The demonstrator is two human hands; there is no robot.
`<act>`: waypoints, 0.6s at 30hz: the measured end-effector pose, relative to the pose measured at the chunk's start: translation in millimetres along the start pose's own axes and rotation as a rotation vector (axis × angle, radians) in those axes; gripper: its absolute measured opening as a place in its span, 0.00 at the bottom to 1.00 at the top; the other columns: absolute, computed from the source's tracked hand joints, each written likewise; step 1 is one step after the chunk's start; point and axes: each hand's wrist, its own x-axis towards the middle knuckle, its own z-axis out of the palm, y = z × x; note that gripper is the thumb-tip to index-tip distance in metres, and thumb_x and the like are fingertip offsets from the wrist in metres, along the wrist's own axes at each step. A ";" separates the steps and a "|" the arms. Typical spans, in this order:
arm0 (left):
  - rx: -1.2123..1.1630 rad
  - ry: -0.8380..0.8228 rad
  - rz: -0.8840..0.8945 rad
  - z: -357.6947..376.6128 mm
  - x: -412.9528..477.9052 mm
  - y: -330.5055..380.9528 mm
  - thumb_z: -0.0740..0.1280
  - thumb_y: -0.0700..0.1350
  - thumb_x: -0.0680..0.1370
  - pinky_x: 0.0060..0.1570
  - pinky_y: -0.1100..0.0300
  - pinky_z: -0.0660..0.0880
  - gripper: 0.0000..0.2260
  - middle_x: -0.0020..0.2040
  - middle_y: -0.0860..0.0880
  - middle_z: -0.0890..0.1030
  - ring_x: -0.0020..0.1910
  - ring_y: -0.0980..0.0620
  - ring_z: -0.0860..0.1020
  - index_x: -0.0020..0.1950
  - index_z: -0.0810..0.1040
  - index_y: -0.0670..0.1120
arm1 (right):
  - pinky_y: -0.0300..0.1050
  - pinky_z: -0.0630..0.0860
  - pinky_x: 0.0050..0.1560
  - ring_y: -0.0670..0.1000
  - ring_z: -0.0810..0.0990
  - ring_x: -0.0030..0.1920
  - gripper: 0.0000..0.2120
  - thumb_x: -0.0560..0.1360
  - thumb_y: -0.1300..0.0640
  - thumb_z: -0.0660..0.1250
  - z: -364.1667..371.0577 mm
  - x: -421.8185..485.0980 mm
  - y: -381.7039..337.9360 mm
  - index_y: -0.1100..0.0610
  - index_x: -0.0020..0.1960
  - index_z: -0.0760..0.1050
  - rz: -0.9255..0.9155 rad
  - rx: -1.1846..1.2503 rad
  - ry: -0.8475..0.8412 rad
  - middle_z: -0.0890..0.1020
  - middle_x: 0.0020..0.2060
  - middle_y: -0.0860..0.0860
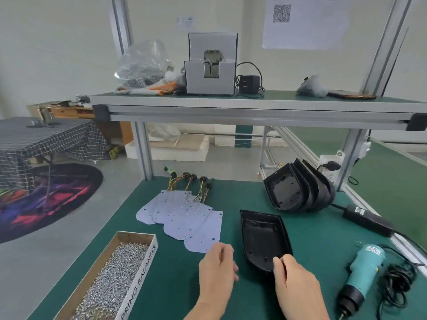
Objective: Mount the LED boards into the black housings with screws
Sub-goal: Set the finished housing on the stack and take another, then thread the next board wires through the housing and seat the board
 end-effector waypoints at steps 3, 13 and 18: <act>0.212 0.209 0.067 -24.5 47.9 18.4 0.63 0.44 0.79 0.40 0.54 0.77 0.07 0.38 0.51 0.81 0.38 0.48 0.79 0.42 0.77 0.49 | 0.42 0.74 0.50 0.50 0.79 0.49 0.09 0.83 0.40 0.51 -1.9 -24.1 -9.3 0.43 0.48 0.62 0.008 -0.040 0.044 0.79 0.48 0.45; 1.045 0.072 -0.202 -82.4 176.5 24.3 0.73 0.60 0.68 0.63 0.50 0.72 0.35 0.67 0.44 0.70 0.67 0.43 0.68 0.69 0.68 0.44 | 0.39 0.71 0.27 0.48 0.65 0.18 0.17 0.70 0.63 0.74 8.8 -20.1 -5.3 0.48 0.31 0.71 -0.171 0.178 0.333 0.63 0.18 0.46; 1.044 -0.001 -0.222 -86.8 182.6 22.5 0.75 0.60 0.64 0.56 0.52 0.77 0.34 0.55 0.47 0.77 0.57 0.45 0.76 0.61 0.70 0.42 | 0.37 0.69 0.24 0.46 0.70 0.24 0.17 0.71 0.63 0.75 18.5 -18.8 4.3 0.48 0.33 0.71 -0.126 0.224 0.268 0.65 0.19 0.45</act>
